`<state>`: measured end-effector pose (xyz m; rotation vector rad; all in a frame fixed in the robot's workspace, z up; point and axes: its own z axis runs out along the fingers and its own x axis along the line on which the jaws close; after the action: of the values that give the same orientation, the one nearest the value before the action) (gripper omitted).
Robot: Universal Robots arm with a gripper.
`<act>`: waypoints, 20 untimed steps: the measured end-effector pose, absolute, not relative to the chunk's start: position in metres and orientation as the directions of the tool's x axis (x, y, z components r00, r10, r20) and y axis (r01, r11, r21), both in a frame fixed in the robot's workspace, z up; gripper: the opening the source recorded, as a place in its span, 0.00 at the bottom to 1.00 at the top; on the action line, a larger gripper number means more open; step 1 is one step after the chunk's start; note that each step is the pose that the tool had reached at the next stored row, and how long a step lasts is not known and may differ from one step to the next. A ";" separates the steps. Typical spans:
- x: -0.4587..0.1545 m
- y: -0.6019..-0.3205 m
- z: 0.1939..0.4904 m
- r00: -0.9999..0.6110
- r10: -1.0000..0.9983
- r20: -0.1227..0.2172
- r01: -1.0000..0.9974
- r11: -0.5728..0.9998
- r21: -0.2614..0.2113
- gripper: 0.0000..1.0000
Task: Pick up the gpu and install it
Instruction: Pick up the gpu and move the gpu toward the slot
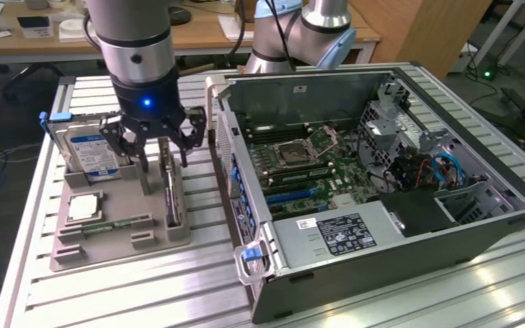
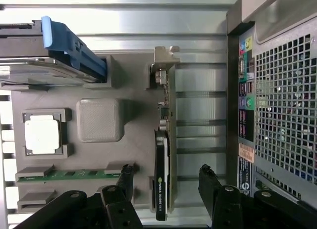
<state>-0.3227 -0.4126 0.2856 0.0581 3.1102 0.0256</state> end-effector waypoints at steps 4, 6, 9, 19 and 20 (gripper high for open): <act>-0.322 -0.413 0.283 -0.999 0.038 -0.030 0.038 0.999 0.017 0.65; -0.322 -0.414 0.281 -0.999 0.039 -0.030 0.039 0.999 0.017 0.65; -0.322 -0.415 0.279 -0.999 0.040 -0.031 0.040 0.999 0.017 0.65; -0.322 -0.415 0.275 -0.999 0.040 -0.032 0.040 0.999 0.016 0.65; -0.322 -0.415 0.274 -0.999 0.040 -0.031 0.040 0.999 0.016 0.65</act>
<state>-0.3219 -0.4152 0.2745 0.0623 3.1091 0.0231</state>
